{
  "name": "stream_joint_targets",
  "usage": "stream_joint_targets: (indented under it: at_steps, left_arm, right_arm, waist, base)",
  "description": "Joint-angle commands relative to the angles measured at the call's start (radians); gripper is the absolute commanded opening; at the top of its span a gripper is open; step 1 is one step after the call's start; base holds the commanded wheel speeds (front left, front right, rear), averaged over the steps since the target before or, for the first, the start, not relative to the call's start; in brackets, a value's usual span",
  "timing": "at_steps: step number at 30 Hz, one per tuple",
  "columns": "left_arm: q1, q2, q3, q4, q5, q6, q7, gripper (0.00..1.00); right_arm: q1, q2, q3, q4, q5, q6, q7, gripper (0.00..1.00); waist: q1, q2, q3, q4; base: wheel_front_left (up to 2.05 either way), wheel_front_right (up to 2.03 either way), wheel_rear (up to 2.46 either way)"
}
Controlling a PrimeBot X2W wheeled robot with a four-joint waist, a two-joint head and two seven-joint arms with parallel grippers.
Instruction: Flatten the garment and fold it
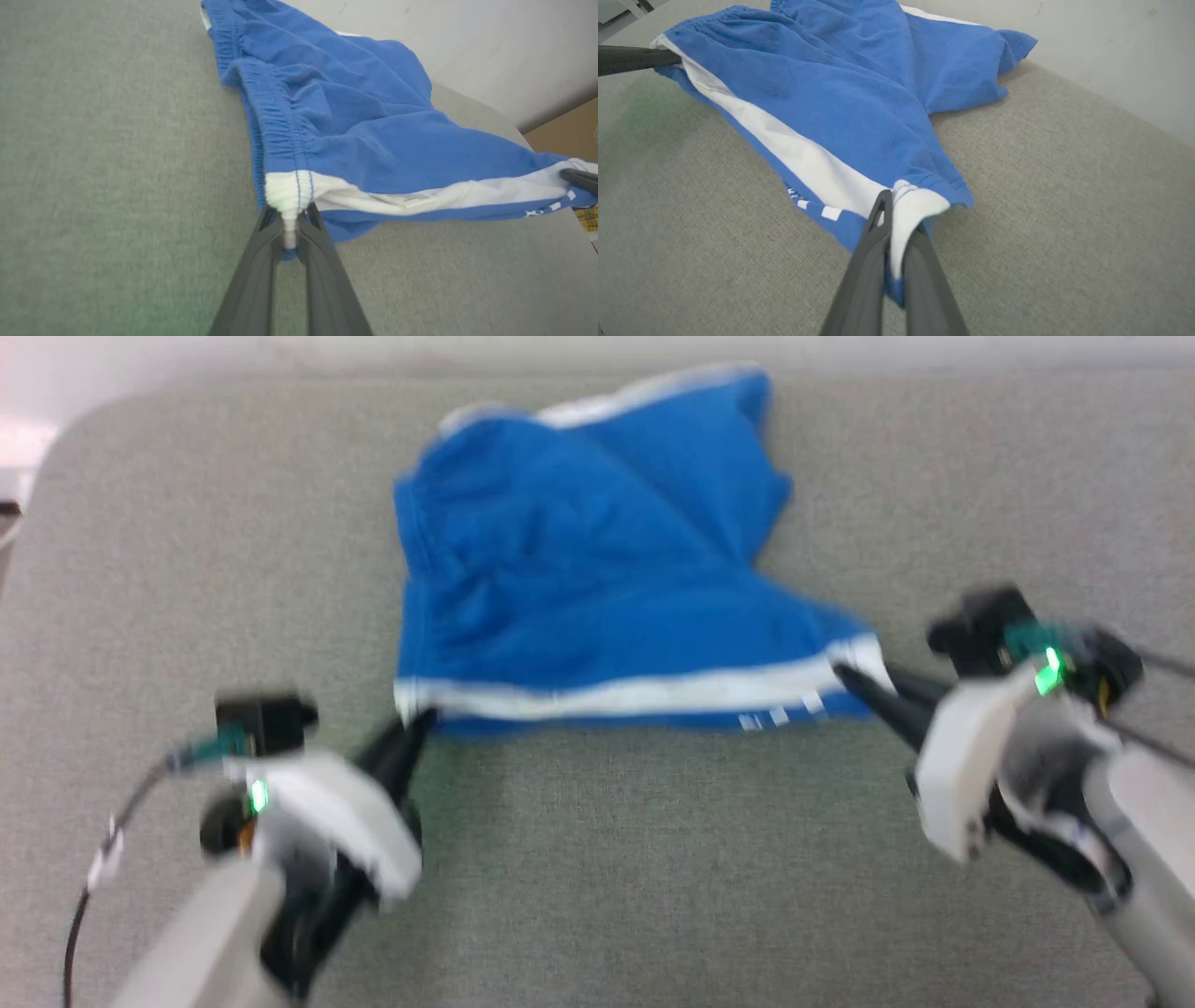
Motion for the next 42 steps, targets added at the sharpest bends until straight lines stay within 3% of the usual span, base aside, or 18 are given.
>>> stream_joint_targets:
  at_steps: [1, 11, 16, 20, 27, 36, 42]
  left_arm:
    - [0.068, 0.020, 0.003, -0.046, -0.024, 0.021, 0.019, 0.00]
    - [0.442, 0.137, 0.031, -0.344, -0.117, 0.213, 0.135, 0.00]
    - [0.530, 0.159, 0.012, -0.439, -0.143, 0.251, 0.185, 0.00]
    - [0.549, 0.145, 0.002, -0.503, -0.144, 0.253, 0.174, 0.00]
    - [0.431, 0.065, -0.005, -0.468, -0.080, 0.228, 0.084, 0.00]
    - [0.155, -0.050, 0.003, -0.276, -0.049, 0.164, 0.024, 0.00]
    - [-0.017, -0.115, 0.013, -0.123, -0.026, 0.151, -0.011, 0.00]
  right_arm:
    - [0.058, -0.019, -0.015, -0.020, 0.000, -0.002, 0.005, 0.00]
    - [0.406, -0.020, -0.160, -0.184, -0.052, -0.002, 0.098, 0.00]
    - [0.535, -0.008, -0.248, -0.262, -0.081, -0.002, 0.201, 0.00]
    - [0.638, 0.021, -0.356, -0.365, -0.133, -0.002, 0.304, 0.00]
    - [0.590, 0.126, -0.453, -0.437, -0.226, -0.002, 0.288, 0.00]
    - [0.269, 0.109, -0.388, -0.267, -0.230, -0.002, 0.265, 0.00]
    - [0.039, 0.086, -0.315, -0.095, -0.201, -0.002, 0.279, 0.00]
  waist:
    - [0.0003, 0.0000, -0.051, -0.004]
    - [0.0003, 0.0000, -0.143, 0.016]
    - [0.0003, 0.0000, -0.158, 0.043]
    - [0.0003, 0.0000, -0.161, 0.065]
    - [0.0003, 0.0000, -0.141, 0.096]
    - [0.0003, 0.0000, -0.028, 0.139]
    - [0.0003, 0.0000, 0.058, 0.163]
  base:
    - [0.00, 0.00, 0.00]
    - [0.00, 0.00, 0.00]
    - [0.00, 0.00, 0.00]
    - [0.00, 0.00, 0.00]
    - [0.00, 0.00, 0.00]
    - [0.00, 0.00, 0.00]
    - [0.00, 0.00, 0.00]
